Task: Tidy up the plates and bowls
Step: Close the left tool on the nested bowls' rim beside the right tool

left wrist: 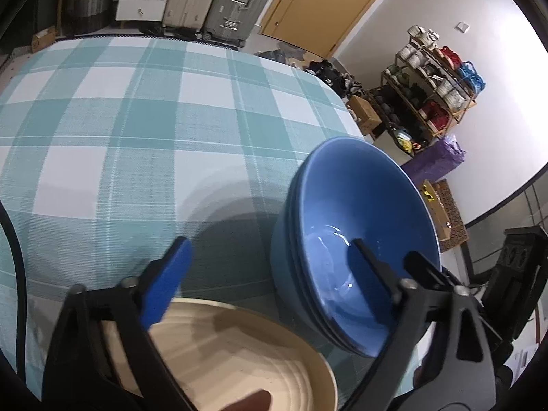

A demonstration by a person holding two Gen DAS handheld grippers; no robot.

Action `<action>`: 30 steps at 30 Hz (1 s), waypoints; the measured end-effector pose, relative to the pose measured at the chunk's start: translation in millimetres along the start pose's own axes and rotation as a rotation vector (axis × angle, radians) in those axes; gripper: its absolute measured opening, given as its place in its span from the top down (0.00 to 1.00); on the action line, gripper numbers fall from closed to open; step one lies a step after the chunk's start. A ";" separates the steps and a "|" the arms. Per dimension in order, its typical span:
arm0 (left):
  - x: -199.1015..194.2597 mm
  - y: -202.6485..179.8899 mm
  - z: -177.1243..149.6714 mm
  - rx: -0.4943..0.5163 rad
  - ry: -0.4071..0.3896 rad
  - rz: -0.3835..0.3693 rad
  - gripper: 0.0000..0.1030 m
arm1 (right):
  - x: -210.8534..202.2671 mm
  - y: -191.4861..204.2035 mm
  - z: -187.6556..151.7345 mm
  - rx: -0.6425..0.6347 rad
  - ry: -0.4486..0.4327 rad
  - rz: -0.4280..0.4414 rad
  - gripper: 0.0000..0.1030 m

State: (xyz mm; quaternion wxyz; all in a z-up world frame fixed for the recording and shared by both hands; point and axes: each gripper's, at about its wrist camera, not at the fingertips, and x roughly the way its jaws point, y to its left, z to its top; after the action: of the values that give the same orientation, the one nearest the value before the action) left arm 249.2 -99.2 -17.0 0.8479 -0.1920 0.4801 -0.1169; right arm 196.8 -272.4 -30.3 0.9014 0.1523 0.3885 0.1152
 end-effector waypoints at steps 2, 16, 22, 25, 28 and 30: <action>4.0 -3.0 -0.3 0.010 0.009 -0.013 0.27 | 2.7 2.7 -1.1 -0.009 0.006 0.003 0.43; -5.4 -37.5 -8.5 0.184 -0.029 0.051 0.73 | -1.9 12.1 -1.3 -0.042 -0.004 -0.025 0.61; -13.7 -44.0 -13.5 0.196 -0.034 0.048 0.73 | -6.5 9.2 -2.3 -0.036 -0.007 -0.042 0.62; -19.1 -46.5 -16.6 0.201 -0.038 0.047 0.73 | -12.2 9.9 -3.2 -0.036 -0.014 -0.046 0.61; -23.5 -47.9 -17.2 0.203 -0.047 0.043 0.73 | -19.5 11.8 -3.0 -0.040 -0.023 -0.048 0.61; -29.8 -50.3 -19.1 0.208 -0.054 0.040 0.73 | -26.1 13.3 -2.3 -0.042 -0.034 -0.048 0.61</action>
State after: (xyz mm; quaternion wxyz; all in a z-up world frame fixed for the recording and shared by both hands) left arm 216.9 -137.1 19.1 0.8781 -0.0964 0.4459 -0.1442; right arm 176.4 -268.2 -9.6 0.9134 0.1261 0.3742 0.0992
